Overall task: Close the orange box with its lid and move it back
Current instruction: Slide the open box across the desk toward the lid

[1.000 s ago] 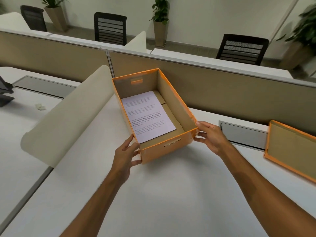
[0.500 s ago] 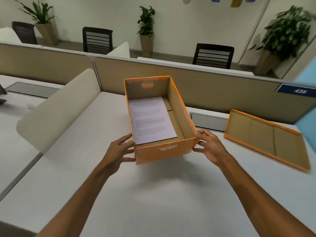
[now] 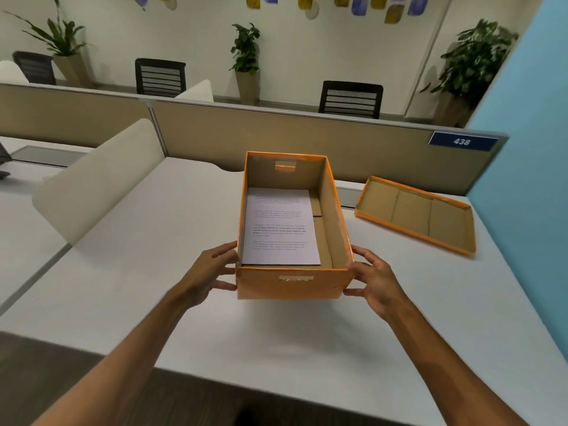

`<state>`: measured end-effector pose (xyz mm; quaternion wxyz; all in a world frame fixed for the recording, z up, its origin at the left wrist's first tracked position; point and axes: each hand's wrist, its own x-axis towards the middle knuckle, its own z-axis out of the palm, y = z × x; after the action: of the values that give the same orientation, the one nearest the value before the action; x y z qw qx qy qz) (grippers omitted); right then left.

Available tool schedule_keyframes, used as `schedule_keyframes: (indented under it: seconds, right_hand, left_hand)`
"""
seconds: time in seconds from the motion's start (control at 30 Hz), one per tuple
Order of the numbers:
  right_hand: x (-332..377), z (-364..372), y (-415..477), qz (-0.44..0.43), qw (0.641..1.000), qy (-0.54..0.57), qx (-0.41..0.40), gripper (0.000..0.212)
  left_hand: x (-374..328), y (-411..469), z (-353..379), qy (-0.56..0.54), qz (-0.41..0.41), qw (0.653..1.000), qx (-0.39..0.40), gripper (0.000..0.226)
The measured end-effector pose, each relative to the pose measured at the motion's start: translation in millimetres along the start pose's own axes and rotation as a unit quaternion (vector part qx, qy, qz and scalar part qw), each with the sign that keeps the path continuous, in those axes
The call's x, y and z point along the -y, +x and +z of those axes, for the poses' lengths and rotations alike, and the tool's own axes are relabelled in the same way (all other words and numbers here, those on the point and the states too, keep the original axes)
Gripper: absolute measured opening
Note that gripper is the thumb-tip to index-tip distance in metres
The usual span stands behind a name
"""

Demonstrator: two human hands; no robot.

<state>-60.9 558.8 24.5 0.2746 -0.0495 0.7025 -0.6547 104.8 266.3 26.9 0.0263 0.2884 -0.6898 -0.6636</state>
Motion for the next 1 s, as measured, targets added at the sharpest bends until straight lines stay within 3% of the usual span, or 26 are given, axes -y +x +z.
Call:
schedule_keyframes:
  seconds: [0.33, 0.6, 1.0]
  right_hand:
    - [-40, -11, -60, 0.022, 0.998, 0.037, -0.04, 0.038]
    - [-71, -4, -86, 0.044, 0.995, 0.053, -0.068, 0.035]
    - [-85, 11, -97, 0.064, 0.993, 0.04, -0.094, 0.035]
  left_hand:
    - [22, -27, 17, 0.028, -0.013, 0.998, 0.048, 0.058]
    - [47, -35, 18, 0.024, -0.031, 0.997, 0.069, 0.028]
    - [68, -42, 12, 0.027, -0.045, 0.996, 0.074, 0.047]
